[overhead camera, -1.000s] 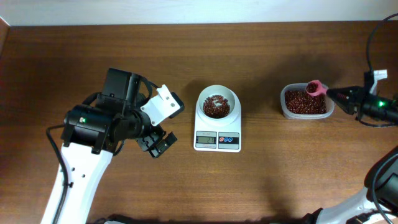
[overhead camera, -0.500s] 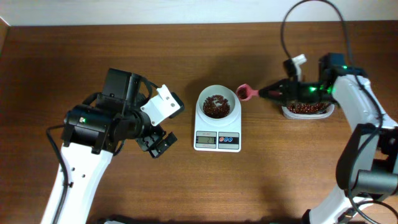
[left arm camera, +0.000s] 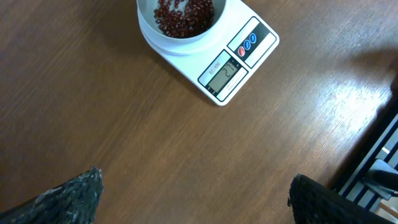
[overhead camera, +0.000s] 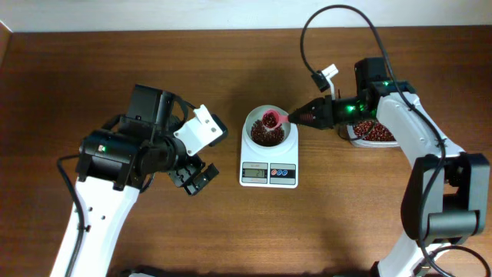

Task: Scoop and weigh 50g on scale
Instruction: 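Carry the filled scoop from the tub over the white bowl, then tilt the scoop to pour beans into the white bowl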

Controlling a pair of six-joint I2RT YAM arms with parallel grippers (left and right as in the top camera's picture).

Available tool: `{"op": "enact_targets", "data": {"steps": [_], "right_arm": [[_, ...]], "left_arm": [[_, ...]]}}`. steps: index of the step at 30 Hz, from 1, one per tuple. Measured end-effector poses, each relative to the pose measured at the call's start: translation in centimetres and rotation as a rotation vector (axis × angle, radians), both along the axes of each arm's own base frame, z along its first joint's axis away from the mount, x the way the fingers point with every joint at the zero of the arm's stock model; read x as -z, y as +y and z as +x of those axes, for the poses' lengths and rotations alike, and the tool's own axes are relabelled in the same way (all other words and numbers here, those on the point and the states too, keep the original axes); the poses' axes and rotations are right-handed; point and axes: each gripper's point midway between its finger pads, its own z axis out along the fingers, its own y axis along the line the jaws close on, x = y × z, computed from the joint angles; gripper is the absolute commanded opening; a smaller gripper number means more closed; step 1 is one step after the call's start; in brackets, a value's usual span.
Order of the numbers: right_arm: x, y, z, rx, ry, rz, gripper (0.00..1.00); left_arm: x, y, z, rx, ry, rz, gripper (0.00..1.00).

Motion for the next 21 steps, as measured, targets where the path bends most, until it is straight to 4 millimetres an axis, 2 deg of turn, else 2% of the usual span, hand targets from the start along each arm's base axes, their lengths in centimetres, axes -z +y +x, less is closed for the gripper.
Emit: {"op": "enact_targets", "data": {"steps": [5,10,12,15,21], "right_arm": [[1.8,0.7,0.1,-0.065,-0.183,-0.118,0.04],[3.6,-0.3,0.7,-0.064,-0.238,-0.246,0.04],[3.6,-0.8,1.0,-0.055,-0.266,-0.298,0.04],[1.9,-1.1,1.0,-0.041,-0.33,-0.337,0.04],[3.4,0.9,0.1,-0.103,-0.365,-0.467,0.04]], "left_arm": [[0.0,0.0,0.0,0.0,0.0,0.0,0.99],[0.0,0.0,0.0,0.0,0.0,0.0,0.99],[0.0,0.0,0.0,0.0,0.0,0.0,0.99],[0.0,0.0,0.0,0.0,0.0,0.0,0.99],[0.0,0.0,0.0,0.0,0.0,0.0,0.99]]}}
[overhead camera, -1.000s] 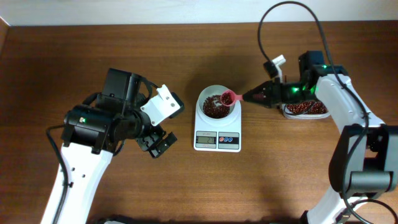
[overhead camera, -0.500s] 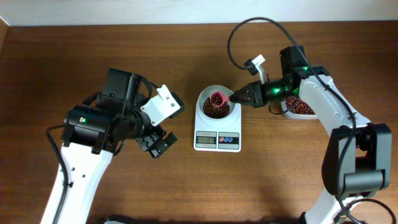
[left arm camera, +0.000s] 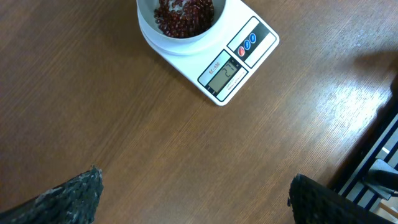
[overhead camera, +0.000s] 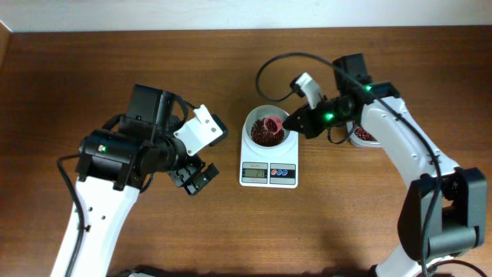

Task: Scoop and weigh 50g on scale
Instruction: 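Tilt the scoop to pour beans into the white bowl, then move the scoop back into the tub and scoop beans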

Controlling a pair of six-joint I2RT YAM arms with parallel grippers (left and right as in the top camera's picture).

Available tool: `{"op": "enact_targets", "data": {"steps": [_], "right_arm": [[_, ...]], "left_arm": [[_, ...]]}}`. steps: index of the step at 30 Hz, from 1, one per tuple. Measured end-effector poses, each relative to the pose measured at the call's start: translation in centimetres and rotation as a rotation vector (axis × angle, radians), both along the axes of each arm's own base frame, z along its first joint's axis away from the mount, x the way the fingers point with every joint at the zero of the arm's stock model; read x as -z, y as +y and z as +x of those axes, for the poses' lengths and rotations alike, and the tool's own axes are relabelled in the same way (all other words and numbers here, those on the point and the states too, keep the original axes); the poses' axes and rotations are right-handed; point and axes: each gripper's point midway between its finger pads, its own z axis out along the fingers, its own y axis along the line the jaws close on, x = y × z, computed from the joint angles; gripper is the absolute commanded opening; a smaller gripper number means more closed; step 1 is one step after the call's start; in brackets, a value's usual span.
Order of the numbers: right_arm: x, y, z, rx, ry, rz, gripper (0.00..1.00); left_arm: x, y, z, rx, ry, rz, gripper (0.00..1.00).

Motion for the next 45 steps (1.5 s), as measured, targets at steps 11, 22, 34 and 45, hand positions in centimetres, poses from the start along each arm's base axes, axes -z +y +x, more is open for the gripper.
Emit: {"op": "enact_targets", "data": {"steps": [11,22,34,45], "right_arm": [[-1.5,0.8,0.2,0.009,-0.243,-0.307,0.04],[-7.4,0.3,-0.3,0.057,-0.426,-0.335,0.04],[-18.8,-17.9,-0.6,0.595,-0.645,-0.475,0.04],[-0.2,-26.3,0.0,0.679,0.051,-0.625,0.04]], "left_arm": [[0.0,0.0,0.0,0.0,0.0,0.0,0.99],[0.0,0.0,0.0,0.0,0.0,0.0,0.99],[0.0,0.0,0.0,0.0,0.0,0.0,0.99],[0.0,0.0,0.0,0.0,0.0,0.0,0.99]]}}
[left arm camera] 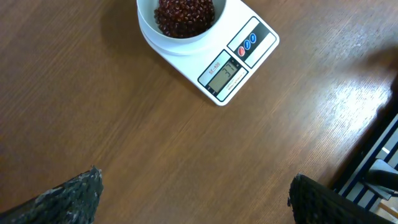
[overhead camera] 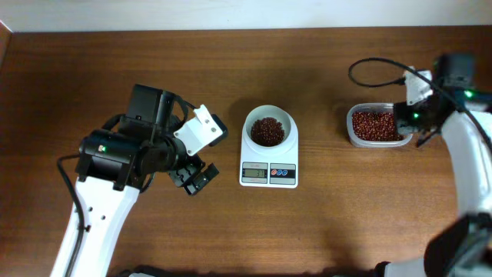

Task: Scoop and weigh 50g on scale
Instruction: 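Move the scoop back into the tub and scoop beans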

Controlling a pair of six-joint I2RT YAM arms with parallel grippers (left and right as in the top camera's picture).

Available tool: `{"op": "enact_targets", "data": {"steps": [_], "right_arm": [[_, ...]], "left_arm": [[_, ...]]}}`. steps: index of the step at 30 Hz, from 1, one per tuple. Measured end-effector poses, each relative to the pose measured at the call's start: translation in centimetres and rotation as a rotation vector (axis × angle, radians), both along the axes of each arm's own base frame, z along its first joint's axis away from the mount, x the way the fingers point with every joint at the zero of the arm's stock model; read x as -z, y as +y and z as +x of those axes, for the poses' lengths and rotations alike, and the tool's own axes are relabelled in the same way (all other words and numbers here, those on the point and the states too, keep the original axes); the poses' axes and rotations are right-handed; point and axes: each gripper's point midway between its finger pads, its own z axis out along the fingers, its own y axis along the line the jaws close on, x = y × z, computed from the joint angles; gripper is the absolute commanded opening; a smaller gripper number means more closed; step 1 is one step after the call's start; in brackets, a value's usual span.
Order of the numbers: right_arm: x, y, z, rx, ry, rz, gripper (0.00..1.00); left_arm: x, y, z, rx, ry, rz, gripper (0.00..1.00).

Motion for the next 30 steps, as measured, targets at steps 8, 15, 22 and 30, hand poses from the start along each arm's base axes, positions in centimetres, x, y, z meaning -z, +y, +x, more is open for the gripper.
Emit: {"op": "enact_targets", "data": {"steps": [8,15,22,30], "right_arm": [[5.6,2.6,-0.3,-0.025,0.16,0.181,0.04],[6.4,3.7,0.0,0.0,0.159,0.373,0.04],[4.8,2.4,0.0,0.087,0.099,0.611,0.04],[3.4,1.7,0.4,0.115,0.03,0.747,0.04]], "left_arm": [[0.0,0.0,0.0,0.0,0.0,0.0,0.99],[0.0,0.0,0.0,0.0,0.0,0.0,0.99],[0.0,0.0,0.0,0.0,0.0,0.0,0.99],[0.0,0.0,0.0,0.0,0.0,0.0,0.99]]}}
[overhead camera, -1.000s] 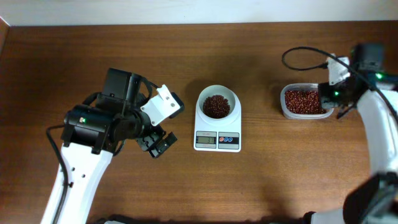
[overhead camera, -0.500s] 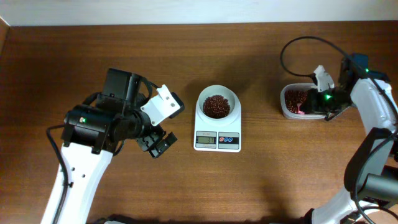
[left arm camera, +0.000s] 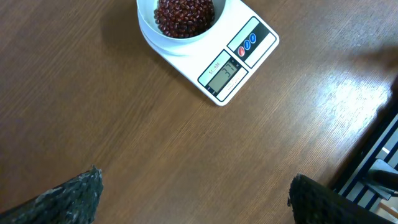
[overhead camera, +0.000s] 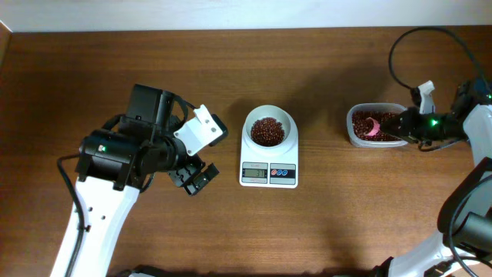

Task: Scoop and weigh 50g on scale
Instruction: 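Move the scoop back into the tub and scoop beans, then carry the filled scoop over the white bowl with the right gripper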

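A white scale [overhead camera: 269, 171] stands mid-table with a white bowl [overhead camera: 269, 129] of red beans on it. The left wrist view shows the same bowl [left arm camera: 183, 22] and the scale [left arm camera: 239, 56], its display lit but too small to read. A clear tub [overhead camera: 354, 135] of red beans sits at the right. A pink scoop [overhead camera: 371, 125] lies in its beans, and my right gripper [overhead camera: 401, 123] is shut on its handle at the tub's right end. My left gripper [overhead camera: 196, 177] hangs open over bare wood left of the scale, its fingertips [left arm camera: 68, 196] wide apart.
The table's wooden top [overhead camera: 307, 231] runs to a pale wall along the far edge. A black cable [overhead camera: 400, 46] loops above the right arm. The left arm's white body [overhead camera: 100, 200] lies over the table's left front.
My right gripper has turned at the tub's right end, and the pink scoop now shows lying in the tub's beans. The left arm, the scale and the bowl have not moved.
My right gripper first held the scoop, full of beans, over the bowl on the scale. Then the scoop was tipped over the bowl. After that the arm was back at the tub and the bowl's heap looked fuller. Now the scoop lies in the tub's beans.
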Controlling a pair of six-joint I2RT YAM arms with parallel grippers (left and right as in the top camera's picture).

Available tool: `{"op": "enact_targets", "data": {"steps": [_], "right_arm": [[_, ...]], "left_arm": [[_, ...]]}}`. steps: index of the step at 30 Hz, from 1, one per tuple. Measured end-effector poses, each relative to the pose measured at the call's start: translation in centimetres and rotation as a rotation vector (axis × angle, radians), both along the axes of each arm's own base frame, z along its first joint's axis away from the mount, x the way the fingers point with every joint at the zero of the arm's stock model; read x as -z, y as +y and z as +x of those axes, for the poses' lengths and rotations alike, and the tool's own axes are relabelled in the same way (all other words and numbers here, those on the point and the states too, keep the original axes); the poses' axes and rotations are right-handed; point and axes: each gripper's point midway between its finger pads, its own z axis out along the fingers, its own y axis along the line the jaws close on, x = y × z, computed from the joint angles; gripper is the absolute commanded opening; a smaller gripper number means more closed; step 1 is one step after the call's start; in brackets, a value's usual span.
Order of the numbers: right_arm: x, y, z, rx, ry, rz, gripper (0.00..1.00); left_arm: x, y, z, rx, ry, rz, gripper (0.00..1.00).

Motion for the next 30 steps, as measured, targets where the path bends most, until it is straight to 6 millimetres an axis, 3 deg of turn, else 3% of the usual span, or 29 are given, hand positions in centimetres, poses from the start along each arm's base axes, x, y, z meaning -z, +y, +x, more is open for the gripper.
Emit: {"op": "enact_targets", "data": {"steps": [11,17,30], "right_arm": [[-1.4,-1.7,0.2,0.067,-0.057,0.097,0.04],[-2.1,-2.2,-0.7,0.107,-0.037,0.167,0.04],[-4.7,-0.4,-1.0,0.096,-0.078,0.35,0.04]], "left_arm": [[0.0,0.0,0.0,0.0,0.0,0.0,0.99],[0.0,0.0,0.0,0.0,0.0,0.0,0.99],[0.0,0.0,0.0,0.0,0.0,0.0,0.99]]}}
